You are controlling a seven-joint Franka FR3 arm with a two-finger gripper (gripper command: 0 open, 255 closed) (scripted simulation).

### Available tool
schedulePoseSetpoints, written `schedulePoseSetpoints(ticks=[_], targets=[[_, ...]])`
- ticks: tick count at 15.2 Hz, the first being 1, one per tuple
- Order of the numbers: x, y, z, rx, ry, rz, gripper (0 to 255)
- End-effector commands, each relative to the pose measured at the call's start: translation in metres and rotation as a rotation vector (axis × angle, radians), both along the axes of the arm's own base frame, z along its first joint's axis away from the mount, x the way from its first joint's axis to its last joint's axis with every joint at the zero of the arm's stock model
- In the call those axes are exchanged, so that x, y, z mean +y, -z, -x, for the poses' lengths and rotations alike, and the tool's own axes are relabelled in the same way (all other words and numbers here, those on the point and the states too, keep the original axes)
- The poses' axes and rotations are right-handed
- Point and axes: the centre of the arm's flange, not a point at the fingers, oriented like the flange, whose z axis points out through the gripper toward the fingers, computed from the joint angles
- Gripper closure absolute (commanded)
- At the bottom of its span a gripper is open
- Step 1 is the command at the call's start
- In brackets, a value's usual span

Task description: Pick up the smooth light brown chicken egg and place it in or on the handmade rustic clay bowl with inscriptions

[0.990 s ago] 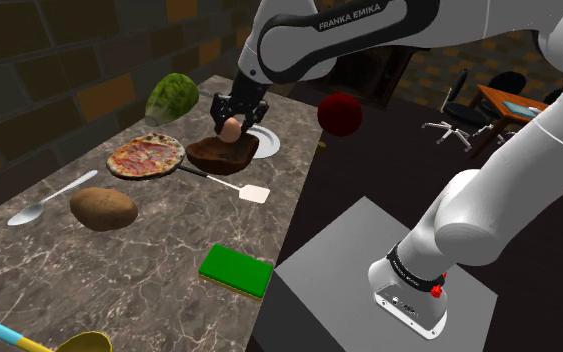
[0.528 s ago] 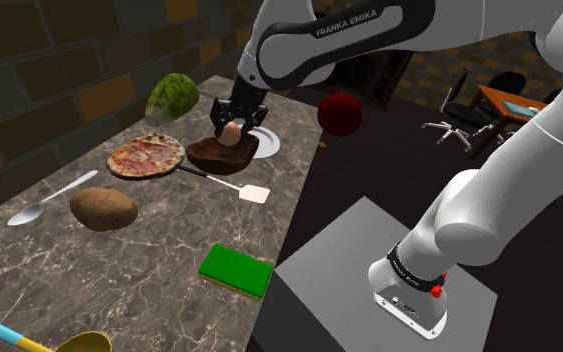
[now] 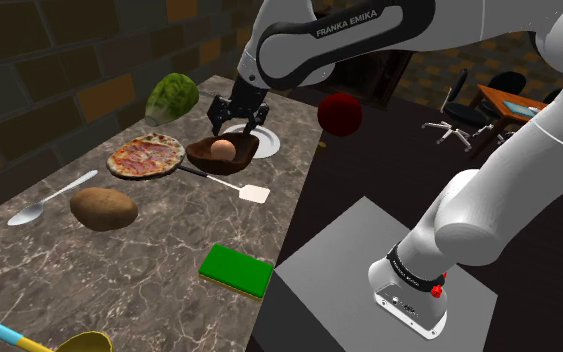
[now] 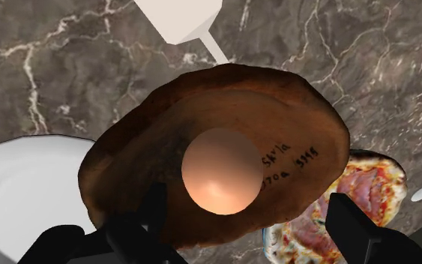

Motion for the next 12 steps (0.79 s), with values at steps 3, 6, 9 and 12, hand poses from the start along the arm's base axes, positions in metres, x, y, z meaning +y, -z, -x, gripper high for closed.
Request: schedulePoseSetpoints(ticks=[3,6,9,12], targets=[[-0.008,-0.038,0.008,0.000,0.000,0.000,0],[-0.010,-0.048,0.010,0.000,0.000,0.000,0],[-0.010,-0.048,0.010,0.000,0.000,0.000,0],[-0.010,-0.048,0.010,0.000,0.000,0.000,0]])
